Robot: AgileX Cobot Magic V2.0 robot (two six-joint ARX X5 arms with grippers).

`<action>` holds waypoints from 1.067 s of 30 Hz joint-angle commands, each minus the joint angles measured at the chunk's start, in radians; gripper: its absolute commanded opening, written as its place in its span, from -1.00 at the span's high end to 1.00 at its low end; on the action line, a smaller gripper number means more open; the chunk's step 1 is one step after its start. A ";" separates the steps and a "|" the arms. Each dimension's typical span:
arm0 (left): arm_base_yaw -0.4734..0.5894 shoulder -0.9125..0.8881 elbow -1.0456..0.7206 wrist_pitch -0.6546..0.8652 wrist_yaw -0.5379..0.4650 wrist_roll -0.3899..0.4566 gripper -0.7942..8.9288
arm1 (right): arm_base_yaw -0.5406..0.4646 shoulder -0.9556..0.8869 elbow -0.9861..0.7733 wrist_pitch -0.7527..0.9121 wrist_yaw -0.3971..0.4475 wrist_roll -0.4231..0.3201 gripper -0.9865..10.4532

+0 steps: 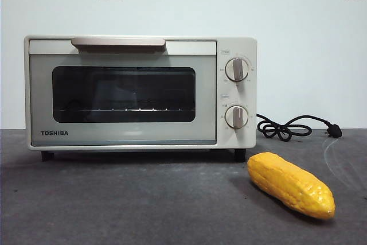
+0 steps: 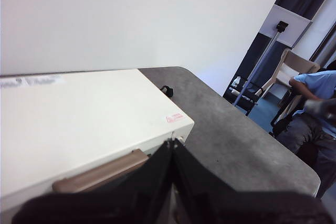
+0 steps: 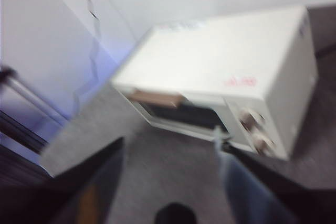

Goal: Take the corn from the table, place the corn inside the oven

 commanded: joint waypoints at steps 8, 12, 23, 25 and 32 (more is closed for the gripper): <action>-0.004 0.022 0.054 -0.056 0.007 0.057 0.85 | 0.333 0.232 -0.001 -0.124 0.424 -0.056 -0.07; -0.004 0.022 0.054 -0.096 0.007 0.087 0.85 | 0.410 0.348 -0.001 -0.156 0.479 -0.056 -0.06; -0.004 0.021 0.054 -0.142 0.007 0.127 0.85 | 0.462 0.623 -0.003 -0.171 0.534 -0.084 -0.05; -0.004 0.021 0.054 -0.142 0.007 0.127 0.85 | 0.462 0.660 -0.003 -0.168 0.534 -0.095 -0.05; -0.003 0.022 0.054 -0.142 0.006 0.127 0.85 | 0.460 0.775 -0.003 -0.149 0.537 -0.121 -0.05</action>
